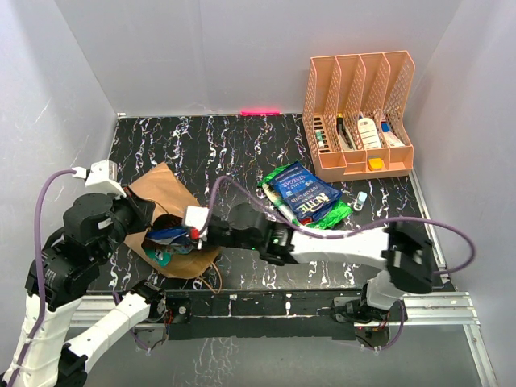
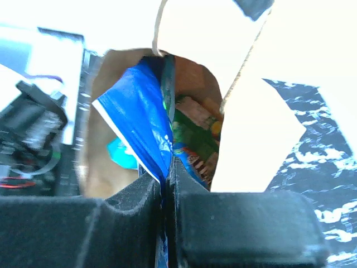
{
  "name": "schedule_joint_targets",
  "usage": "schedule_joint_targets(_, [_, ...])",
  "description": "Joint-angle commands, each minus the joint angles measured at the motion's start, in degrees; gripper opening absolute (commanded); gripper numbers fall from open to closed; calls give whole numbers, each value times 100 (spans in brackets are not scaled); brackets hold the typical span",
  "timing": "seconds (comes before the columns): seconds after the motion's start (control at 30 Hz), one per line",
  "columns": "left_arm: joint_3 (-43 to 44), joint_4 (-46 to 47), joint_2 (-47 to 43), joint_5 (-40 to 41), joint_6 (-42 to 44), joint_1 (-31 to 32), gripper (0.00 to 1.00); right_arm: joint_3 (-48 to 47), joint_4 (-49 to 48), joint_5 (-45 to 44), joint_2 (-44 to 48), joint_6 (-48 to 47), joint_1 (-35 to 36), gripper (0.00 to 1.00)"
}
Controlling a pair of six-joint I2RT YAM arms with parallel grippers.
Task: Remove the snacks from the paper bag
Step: Take out the snack from the paper bag, then place the snack at the center of the board.
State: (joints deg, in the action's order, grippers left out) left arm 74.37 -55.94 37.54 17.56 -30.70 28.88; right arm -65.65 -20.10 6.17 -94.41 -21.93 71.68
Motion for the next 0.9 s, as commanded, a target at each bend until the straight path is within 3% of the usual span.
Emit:
schedule_joint_targets(0.0, [192,156,-69,124,65,21,0,310,710,-141,1136,2161,42,7])
schedule_joint_targets(0.27, [8,310,-148,170,182,20,0,617,3674,-660,2969,4849,57,7])
schedule_joint_targets(0.5, [-115,460,-168,137,196,16,0,1060,5437,-2937,4871,7444,43,7])
schedule_joint_targets(0.67, [-146,467,-194,134,192,19,0,1470,5331,-4785,5358,8371,48,7])
schedule_joint_targets(0.8, [-50,405,-160,140,197,19,0,1348,5025,-6161,4756,8516,-1,7])
schedule_joint_targets(0.87, [-18,383,-142,121,189,14,0,1093,4586,-6405,4259,8047,-304,7])
